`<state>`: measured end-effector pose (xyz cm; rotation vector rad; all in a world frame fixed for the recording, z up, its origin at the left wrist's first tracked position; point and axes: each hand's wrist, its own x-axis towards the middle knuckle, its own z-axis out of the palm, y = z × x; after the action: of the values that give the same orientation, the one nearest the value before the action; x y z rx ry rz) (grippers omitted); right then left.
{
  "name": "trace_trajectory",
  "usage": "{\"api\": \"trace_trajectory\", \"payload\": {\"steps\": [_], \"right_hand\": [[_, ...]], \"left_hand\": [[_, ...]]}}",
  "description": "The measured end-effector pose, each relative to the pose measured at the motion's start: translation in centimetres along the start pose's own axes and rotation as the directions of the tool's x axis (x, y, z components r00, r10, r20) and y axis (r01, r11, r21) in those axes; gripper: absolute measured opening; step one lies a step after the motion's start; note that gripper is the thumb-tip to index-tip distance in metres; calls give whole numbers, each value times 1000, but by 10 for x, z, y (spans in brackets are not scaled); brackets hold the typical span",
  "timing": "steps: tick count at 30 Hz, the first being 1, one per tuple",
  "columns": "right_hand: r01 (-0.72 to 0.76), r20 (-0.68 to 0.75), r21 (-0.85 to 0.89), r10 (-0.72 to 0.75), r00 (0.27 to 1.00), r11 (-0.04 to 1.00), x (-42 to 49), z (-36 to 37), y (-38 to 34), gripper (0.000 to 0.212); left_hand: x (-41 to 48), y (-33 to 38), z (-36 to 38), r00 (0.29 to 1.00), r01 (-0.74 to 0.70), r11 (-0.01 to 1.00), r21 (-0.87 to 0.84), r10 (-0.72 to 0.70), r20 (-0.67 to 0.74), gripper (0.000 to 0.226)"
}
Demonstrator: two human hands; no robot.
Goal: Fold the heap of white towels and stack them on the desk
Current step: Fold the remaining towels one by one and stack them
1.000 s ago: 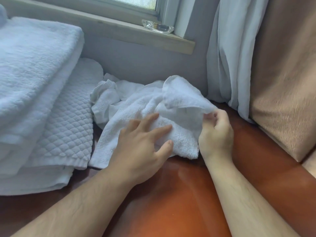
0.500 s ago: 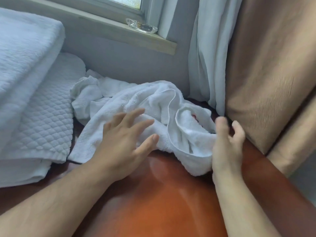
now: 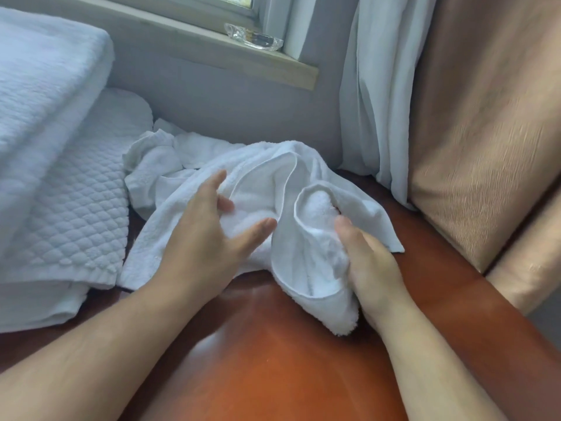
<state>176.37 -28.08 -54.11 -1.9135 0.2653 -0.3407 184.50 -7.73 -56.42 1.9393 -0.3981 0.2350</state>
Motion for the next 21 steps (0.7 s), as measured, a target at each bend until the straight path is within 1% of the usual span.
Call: {"api": "trace_trajectory", "payload": {"steps": [1,2,3,4,7,8,9,11,12,13,14,15,16,17,18,19,20,21], "right_hand": [[13,48,-19,-12,999,1000,-1,0,-1,61],[33,86,-63,-28,996,997,-2,0,-1,63],[41,96,-110,-30,995,993,-3,1,-1,61],[44,75,-153,-32,997,987,-1,3,1,57],[24,-89,-179,-41,995,984,7,12,13,45],[24,-129,-174,-47,991,984,9,15,15,42],[23,-145,-165,-48,988,986,9,16,14,39],[-13,-128,-134,-4,992,991,10,14,9,31],[-62,-100,-126,49,994,990,10,11,2,26],[-114,-87,-137,103,991,984,10,6,-7,24],[-137,-107,-170,120,987,976,11,-1,-17,26],[-122,-173,-203,87,981,971,12,-8,-28,30],[-77,-271,-215,16,962,974,13,-15,-40,34],[-17,-383,-187,-57,922,982,12,-22,-52,36],[44,-492,-124,-100,865,991,8,-29,-63,37],[110,-589,-45,-115,800,993,3,-36,-71,38],[159,-665,30,-99,741,987,-2,-43,-77,38],[174,-715,90,-58,697,981,-8,-49,-81,37]], "left_hand": [[-1,0,1,1000,-16,998,57,15,23,106],[-2,0,1,998,-35,993,115,28,60,105],[-3,0,1,995,-46,986,159,31,96,98],[-2,-1,1,991,-48,981,187,24,128,87],[-2,1,1,981,-40,974,221,-4,194,44],[-2,3,1,979,-34,971,236,-14,202,37],[-3,6,1,978,-21,968,250,-32,207,35],[-5,13,0,970,12,961,275,-78,230,38],[-5,18,-3,963,41,955,294,-116,242,45],[-4,24,-7,957,70,943,324,-155,244,57],[-3,31,-14,954,91,926,365,-186,233,68],[-2,39,-21,955,94,904,416,-200,218,73],[-2,49,-30,961,78,881,467,-191,200,69],[-4,60,-40,974,38,857,514,-147,174,58],[-8,72,-51,990,-21,831,555,-61,129,45],[-13,83,-64,996,-83,805,588,50,72,38],[-20,94,-76,985,-144,775,616,173,13,39],[-27,102,-89,957,-206,742,638,289,-27,45]]}}
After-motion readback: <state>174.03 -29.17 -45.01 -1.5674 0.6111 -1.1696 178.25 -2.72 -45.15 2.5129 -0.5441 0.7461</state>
